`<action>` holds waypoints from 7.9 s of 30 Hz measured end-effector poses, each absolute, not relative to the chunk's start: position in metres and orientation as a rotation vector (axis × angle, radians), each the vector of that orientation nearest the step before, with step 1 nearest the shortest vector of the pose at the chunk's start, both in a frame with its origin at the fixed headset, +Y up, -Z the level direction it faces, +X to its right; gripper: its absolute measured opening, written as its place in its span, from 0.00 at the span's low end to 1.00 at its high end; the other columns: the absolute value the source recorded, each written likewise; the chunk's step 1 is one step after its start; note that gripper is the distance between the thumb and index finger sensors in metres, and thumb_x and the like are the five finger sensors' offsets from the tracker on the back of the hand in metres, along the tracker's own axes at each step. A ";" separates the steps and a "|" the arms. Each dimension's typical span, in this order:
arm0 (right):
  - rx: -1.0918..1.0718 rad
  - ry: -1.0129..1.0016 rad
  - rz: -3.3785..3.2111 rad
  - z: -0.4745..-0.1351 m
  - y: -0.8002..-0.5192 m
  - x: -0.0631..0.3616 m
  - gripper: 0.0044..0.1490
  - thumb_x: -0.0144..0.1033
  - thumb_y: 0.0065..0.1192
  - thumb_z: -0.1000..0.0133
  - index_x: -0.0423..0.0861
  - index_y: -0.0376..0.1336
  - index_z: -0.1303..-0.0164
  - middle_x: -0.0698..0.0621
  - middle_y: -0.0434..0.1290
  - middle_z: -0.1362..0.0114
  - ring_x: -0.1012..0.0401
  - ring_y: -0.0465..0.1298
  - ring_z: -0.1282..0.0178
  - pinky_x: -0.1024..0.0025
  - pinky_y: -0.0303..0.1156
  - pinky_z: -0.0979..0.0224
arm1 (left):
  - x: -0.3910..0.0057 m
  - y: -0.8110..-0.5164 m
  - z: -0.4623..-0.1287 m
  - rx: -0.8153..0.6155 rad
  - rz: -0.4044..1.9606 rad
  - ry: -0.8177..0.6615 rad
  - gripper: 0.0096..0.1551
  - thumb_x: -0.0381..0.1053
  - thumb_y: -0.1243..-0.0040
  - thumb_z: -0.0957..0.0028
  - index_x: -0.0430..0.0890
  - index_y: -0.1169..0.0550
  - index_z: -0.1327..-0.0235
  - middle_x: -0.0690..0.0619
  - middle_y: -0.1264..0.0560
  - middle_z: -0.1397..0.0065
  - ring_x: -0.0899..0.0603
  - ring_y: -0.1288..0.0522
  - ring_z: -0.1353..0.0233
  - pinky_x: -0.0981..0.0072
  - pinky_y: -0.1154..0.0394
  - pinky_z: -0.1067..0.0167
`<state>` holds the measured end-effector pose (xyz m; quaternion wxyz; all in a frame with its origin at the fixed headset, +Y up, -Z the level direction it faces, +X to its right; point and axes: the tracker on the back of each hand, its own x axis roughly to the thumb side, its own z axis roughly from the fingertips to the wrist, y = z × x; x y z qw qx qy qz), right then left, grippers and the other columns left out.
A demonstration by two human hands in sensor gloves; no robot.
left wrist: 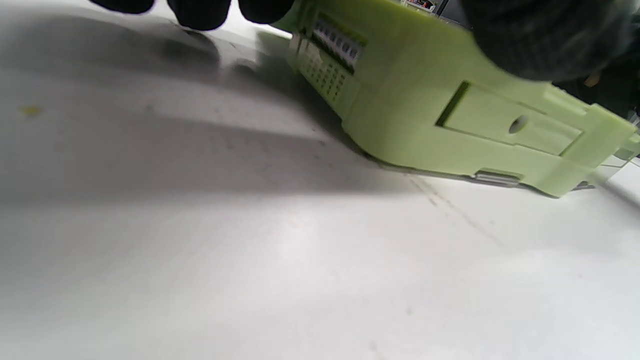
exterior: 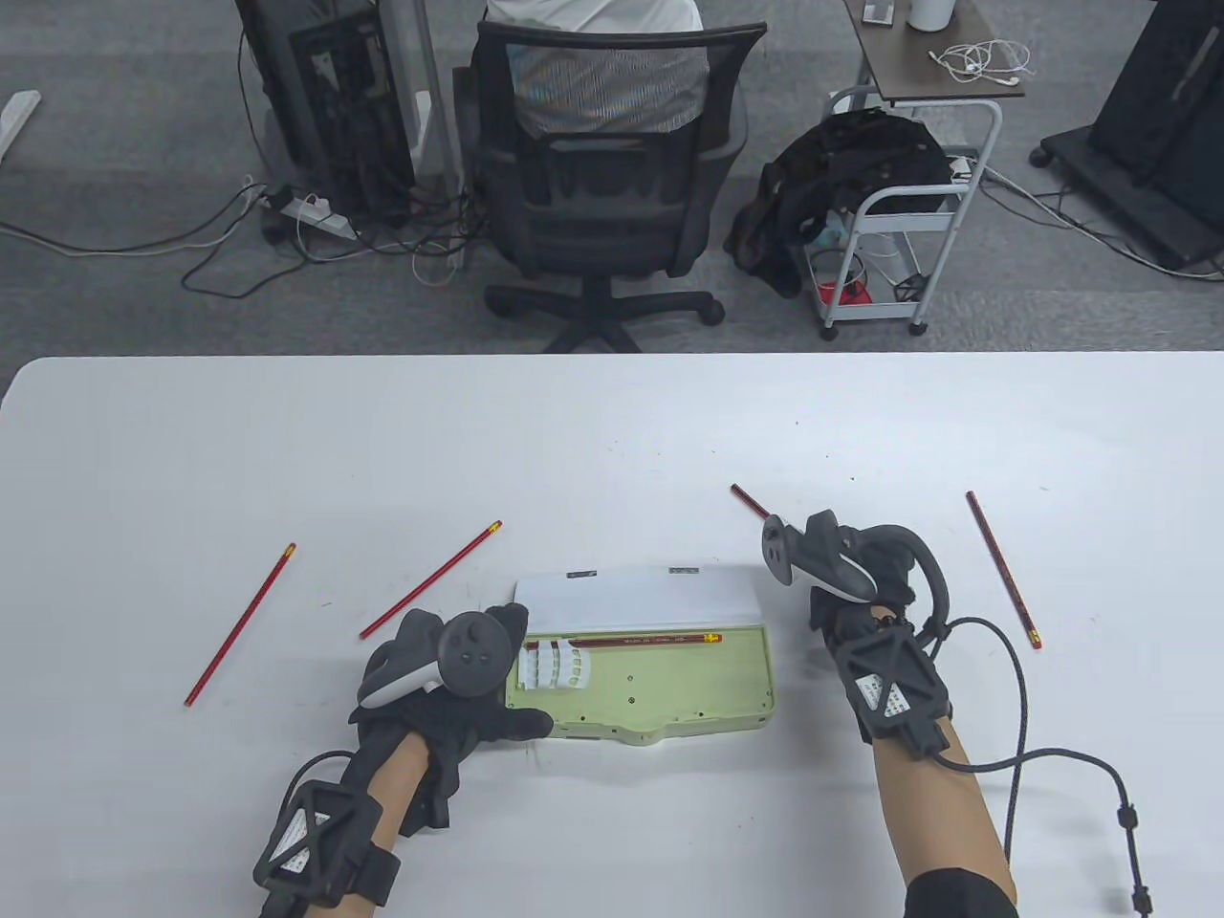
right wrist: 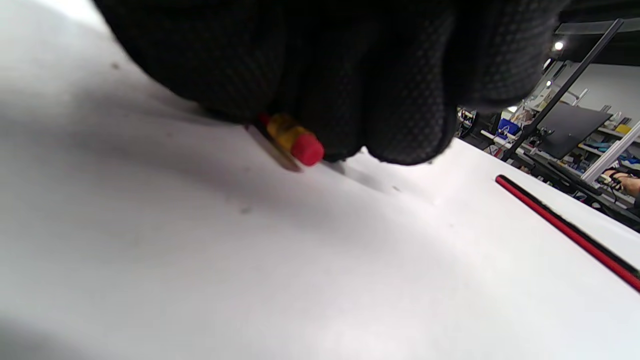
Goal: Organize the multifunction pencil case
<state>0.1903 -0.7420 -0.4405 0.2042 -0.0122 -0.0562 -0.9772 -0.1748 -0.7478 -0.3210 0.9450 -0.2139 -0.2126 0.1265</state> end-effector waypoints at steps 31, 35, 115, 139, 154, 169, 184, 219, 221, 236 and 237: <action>-0.239 0.191 -3.275 -0.346 -0.655 0.212 0.26 0.32 0.55 0.44 0.46 0.63 0.34 0.38 0.71 0.34 0.41 0.74 0.36 0.37 0.69 0.28 | -0.174 -0.747 -0.322 -0.447 0.265 -0.435 0.73 0.72 0.41 0.60 0.35 0.58 0.16 0.30 0.52 0.11 0.20 0.46 0.16 0.19 0.45 0.31; -0.333 0.226 -3.220 -0.329 -0.653 0.200 0.26 0.31 0.55 0.45 0.47 0.63 0.34 0.39 0.71 0.34 0.42 0.74 0.36 0.37 0.69 0.28 | -0.174 -0.748 -0.322 -0.452 0.267 -0.435 0.73 0.72 0.42 0.60 0.35 0.59 0.16 0.30 0.52 0.11 0.20 0.46 0.16 0.19 0.45 0.31; -0.449 0.249 -3.168 -0.321 -0.702 0.159 0.31 0.40 0.58 0.44 0.42 0.65 0.31 0.38 0.72 0.31 0.39 0.75 0.33 0.37 0.70 0.29 | -0.174 -0.748 -0.323 -0.457 0.274 -0.432 0.73 0.72 0.41 0.59 0.35 0.59 0.16 0.30 0.52 0.11 0.19 0.46 0.16 0.19 0.45 0.31; -0.347 0.171 -3.084 -0.326 -0.719 0.143 0.35 0.40 0.59 0.43 0.39 0.62 0.27 0.34 0.68 0.27 0.35 0.72 0.30 0.35 0.67 0.27 | -0.174 -0.748 -0.323 -0.457 0.274 -0.432 0.73 0.72 0.41 0.59 0.35 0.59 0.16 0.30 0.52 0.11 0.20 0.46 0.16 0.19 0.45 0.31; -0.408 0.267 -3.011 -0.322 -0.721 0.121 0.38 0.43 0.58 0.44 0.37 0.60 0.25 0.33 0.67 0.26 0.34 0.71 0.29 0.34 0.66 0.27 | -0.174 -0.748 -0.323 -0.457 0.274 -0.432 0.73 0.72 0.41 0.59 0.35 0.59 0.16 0.30 0.52 0.11 0.19 0.46 0.16 0.19 0.45 0.31; -0.429 0.287 -3.006 -0.320 -0.721 0.119 0.39 0.43 0.58 0.43 0.37 0.59 0.25 0.33 0.66 0.26 0.35 0.71 0.29 0.34 0.66 0.27 | -0.173 -0.748 -0.323 -0.464 0.263 -0.432 0.73 0.72 0.41 0.59 0.35 0.59 0.16 0.30 0.52 0.11 0.19 0.46 0.16 0.19 0.45 0.31; -0.143 0.308 -3.157 -0.338 -0.696 0.209 0.39 0.46 0.58 0.43 0.39 0.60 0.25 0.33 0.66 0.25 0.34 0.70 0.28 0.34 0.64 0.26 | -0.172 -0.747 -0.323 -0.467 0.249 -0.428 0.73 0.72 0.41 0.60 0.35 0.59 0.16 0.30 0.52 0.11 0.19 0.46 0.16 0.19 0.45 0.31; 0.733 -0.222 -2.815 -0.400 -0.736 0.368 0.31 0.41 0.66 0.46 0.38 0.69 0.37 0.38 0.77 0.38 0.43 0.80 0.41 0.44 0.75 0.33 | -0.171 -0.746 -0.324 -0.479 0.239 -0.423 0.73 0.72 0.42 0.59 0.36 0.59 0.16 0.30 0.52 0.11 0.19 0.46 0.16 0.19 0.45 0.31; 0.733 -0.225 -2.794 -0.402 -0.737 0.365 0.30 0.40 0.67 0.46 0.37 0.70 0.38 0.37 0.77 0.39 0.44 0.80 0.42 0.43 0.75 0.34 | -0.171 -0.746 -0.324 -0.479 0.240 -0.423 0.73 0.72 0.42 0.59 0.36 0.59 0.16 0.30 0.53 0.10 0.19 0.46 0.16 0.19 0.45 0.31; 0.670 -0.247 -2.664 -0.407 -0.739 0.348 0.26 0.38 0.66 0.46 0.35 0.72 0.44 0.38 0.80 0.45 0.45 0.82 0.47 0.44 0.78 0.37 | -0.170 -0.746 -0.323 -0.477 0.234 -0.423 0.73 0.72 0.42 0.59 0.35 0.59 0.16 0.30 0.53 0.11 0.19 0.46 0.16 0.19 0.45 0.31; 0.661 -0.250 -2.656 -0.405 -0.740 0.348 0.27 0.39 0.65 0.45 0.36 0.72 0.44 0.39 0.80 0.45 0.46 0.82 0.46 0.44 0.78 0.36 | -0.170 -0.746 -0.323 -0.477 0.233 -0.423 0.73 0.72 0.42 0.59 0.35 0.59 0.16 0.30 0.53 0.11 0.19 0.46 0.16 0.19 0.45 0.31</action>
